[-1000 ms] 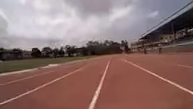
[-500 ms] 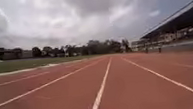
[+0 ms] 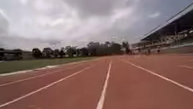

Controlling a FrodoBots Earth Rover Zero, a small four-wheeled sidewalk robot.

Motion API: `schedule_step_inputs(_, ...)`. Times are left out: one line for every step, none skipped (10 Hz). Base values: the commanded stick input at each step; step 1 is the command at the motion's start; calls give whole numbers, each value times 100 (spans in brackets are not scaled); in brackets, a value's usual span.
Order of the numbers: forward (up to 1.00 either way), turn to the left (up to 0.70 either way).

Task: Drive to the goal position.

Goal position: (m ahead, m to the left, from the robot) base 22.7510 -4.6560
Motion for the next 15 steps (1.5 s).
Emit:
schedule_step_inputs(60, 0)
schedule_step_inputs(60, 0)
schedule_step_inputs(60, 0)
schedule_step_inputs(60, 0)
schedule_step_inputs(60, 0)
schedule_step_inputs(60, 0)
schedule_step_inputs(60, 0)
schedule_step_inputs(60, 0)
schedule_step_inputs(60, 0)
schedule_step_inputs(60, 0)
schedule_step_inputs(60, 0)
schedule_step_inputs(60, 0)
schedule_step_inputs(60, 0)
schedule_step_inputs(60, 0)
schedule_step_inputs(60, 0)
